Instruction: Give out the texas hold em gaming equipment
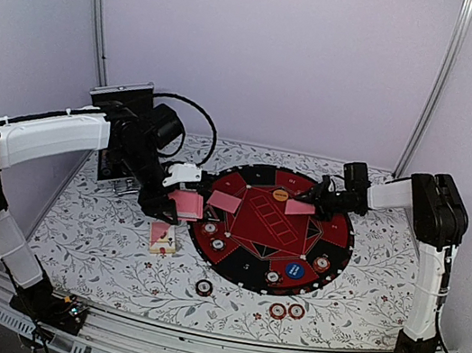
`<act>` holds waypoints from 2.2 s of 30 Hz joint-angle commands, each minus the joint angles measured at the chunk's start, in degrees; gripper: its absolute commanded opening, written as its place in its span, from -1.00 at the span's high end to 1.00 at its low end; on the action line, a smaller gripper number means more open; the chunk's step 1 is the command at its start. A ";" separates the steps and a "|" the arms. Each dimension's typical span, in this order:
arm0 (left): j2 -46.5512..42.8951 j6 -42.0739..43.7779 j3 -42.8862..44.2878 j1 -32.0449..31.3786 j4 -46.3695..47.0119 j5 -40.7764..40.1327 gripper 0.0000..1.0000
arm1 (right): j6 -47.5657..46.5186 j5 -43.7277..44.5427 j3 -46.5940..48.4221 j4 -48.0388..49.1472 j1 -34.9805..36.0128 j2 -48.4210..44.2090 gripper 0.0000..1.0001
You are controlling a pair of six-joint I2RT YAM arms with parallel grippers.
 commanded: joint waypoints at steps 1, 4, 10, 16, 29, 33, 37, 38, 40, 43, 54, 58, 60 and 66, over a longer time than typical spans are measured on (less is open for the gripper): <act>0.43 -0.44 1.80 0.29 -0.31 1.45 1.00 | -2.37 3.06 -3.36 -5.14 -0.43 -2.88 0.02; 0.43 -0.44 1.90 0.29 -0.41 1.65 1.00 | -2.84 3.30 -5.15 -5.41 -0.73 -4.77 0.01; 0.60 -0.50 1.90 0.22 -0.41 1.76 1.00 | -3.45 3.26 -7.67 -5.65 -1.33 -7.34 0.13; 0.59 -0.65 2.23 0.10 -0.56 1.60 1.00 | -2.97 2.81 -7.85 -5.59 -1.61 -7.27 0.46; 1.07 -0.60 2.78 -0.05 -0.74 1.42 1.00 | -0.57 2.64 -4.22 -7.00 -2.23 -3.12 0.97; 0.91 -0.68 2.47 -0.07 -0.74 1.19 1.00 | -0.28 3.64 -2.35 -7.32 -2.42 -1.38 0.98; 0.70 -0.71 1.93 -0.06 -0.76 0.93 1.00 | 0.36 3.92 -0.15 -7.18 -2.43 -0.02 0.98; 0.58 -0.68 1.79 -0.05 -0.75 0.97 1.00 | 0.39 4.07 0.43 -7.20 -2.41 0.27 0.98; 0.53 -0.68 1.52 -0.05 -0.67 1.01 1.00 | 0.56 4.13 1.63 -7.18 -2.42 0.86 0.98; 0.51 -0.71 1.41 -0.08 -0.49 0.86 1.00 | 0.82 3.97 3.21 -7.16 -2.39 1.91 0.98; 0.52 -0.66 1.37 -0.05 -0.49 0.73 1.00 | 1.56 3.89 2.84 -5.87 -2.31 3.26 0.75; 0.74 -0.68 1.45 -0.05 -0.45 0.90 1.00 | 1.02 4.77 -0.02 -5.53 -2.27 1.71 0.27; 0.78 -0.73 1.46 -0.05 -0.48 1.08 1.00 | 0.78 5.12 -1.35 -5.31 -2.29 0.45 0.15; 0.79 -0.66 1.95 -0.06 -0.65 1.06 1.00 | -0.91 7.84 -4.72 -7.41 -2.25 -4.03 -0.09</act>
